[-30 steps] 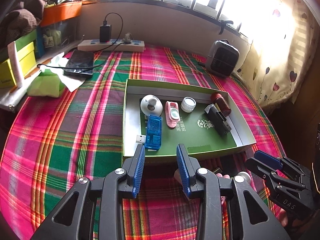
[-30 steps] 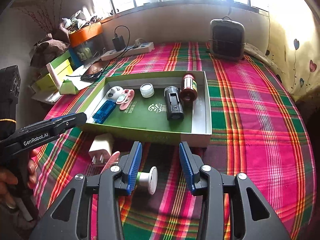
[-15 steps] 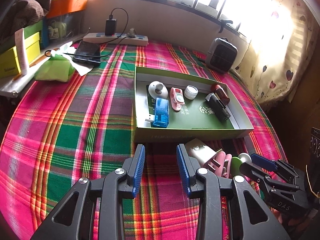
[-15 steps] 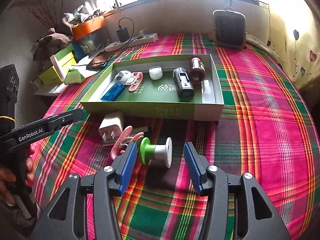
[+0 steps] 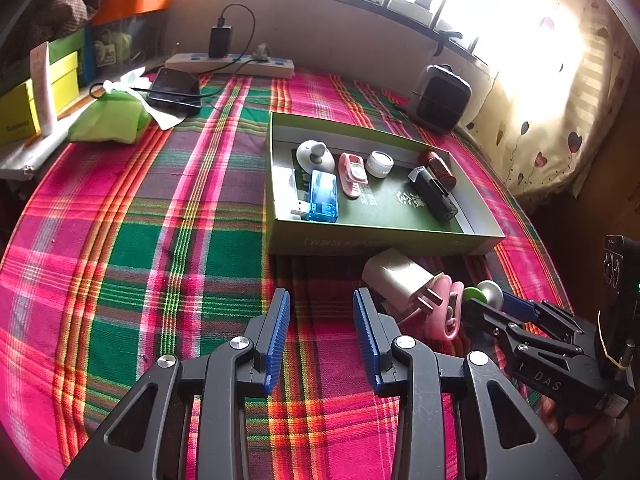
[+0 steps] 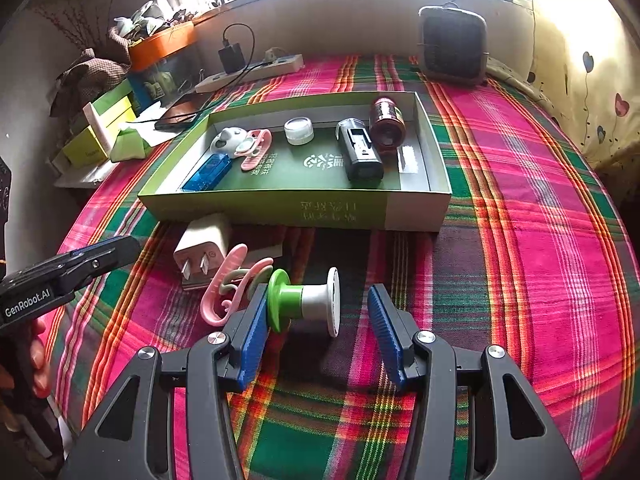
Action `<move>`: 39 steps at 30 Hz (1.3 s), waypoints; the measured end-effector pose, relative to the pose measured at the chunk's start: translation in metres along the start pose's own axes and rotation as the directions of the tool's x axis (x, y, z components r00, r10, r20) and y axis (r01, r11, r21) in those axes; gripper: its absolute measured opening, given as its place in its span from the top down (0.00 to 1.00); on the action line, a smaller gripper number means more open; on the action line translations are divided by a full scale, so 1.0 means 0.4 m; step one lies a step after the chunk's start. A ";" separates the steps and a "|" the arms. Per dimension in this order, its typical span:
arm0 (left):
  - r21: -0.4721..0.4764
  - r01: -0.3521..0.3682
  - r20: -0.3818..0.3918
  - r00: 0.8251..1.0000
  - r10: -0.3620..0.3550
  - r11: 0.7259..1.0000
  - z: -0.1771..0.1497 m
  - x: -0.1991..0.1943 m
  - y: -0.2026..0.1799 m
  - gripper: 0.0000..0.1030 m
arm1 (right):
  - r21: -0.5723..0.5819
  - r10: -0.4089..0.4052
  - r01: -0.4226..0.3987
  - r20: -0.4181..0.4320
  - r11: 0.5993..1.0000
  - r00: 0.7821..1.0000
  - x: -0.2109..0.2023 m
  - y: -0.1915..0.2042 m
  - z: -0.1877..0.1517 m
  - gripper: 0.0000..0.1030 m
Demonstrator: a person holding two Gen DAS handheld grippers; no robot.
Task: Organize rigid objects
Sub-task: 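Grasp the green-and-white spool with the right gripper while the left approaches the pink hook, then close the left gripper on the pink hook clip while the right holds the spool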
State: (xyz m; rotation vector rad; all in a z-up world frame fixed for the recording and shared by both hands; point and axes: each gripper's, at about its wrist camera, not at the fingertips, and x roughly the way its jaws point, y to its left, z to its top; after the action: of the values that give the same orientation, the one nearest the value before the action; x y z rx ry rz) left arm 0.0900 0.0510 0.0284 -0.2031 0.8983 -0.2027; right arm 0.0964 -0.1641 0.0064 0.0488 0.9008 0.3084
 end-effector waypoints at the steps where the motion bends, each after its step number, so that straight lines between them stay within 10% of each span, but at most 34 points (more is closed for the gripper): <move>1: 0.004 0.002 -0.003 1.000 -0.002 1.000 -0.003 0.000 -0.003 0.69 | 0.002 0.003 -0.003 -0.001 1.000 1.000 0.001 -0.002 -0.001 0.51; 11: 0.041 0.025 -0.015 1.000 -0.024 0.999 -0.021 -0.005 -0.058 0.69 | -0.043 0.034 -0.033 0.026 0.999 0.999 -0.014 0.006 -0.012 0.67; 39: 0.212 0.035 -0.076 0.997 -0.019 0.977 -0.062 0.072 -0.260 0.61 | 0.013 0.018 -0.019 0.064 1.000 0.998 -0.076 -0.092 -0.049 0.67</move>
State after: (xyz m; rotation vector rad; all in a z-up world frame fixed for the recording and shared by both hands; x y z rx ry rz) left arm 0.0786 -0.0587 0.0185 -0.0088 0.9400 -0.3314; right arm 0.0723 -0.2094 0.0110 0.0787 0.8394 0.3162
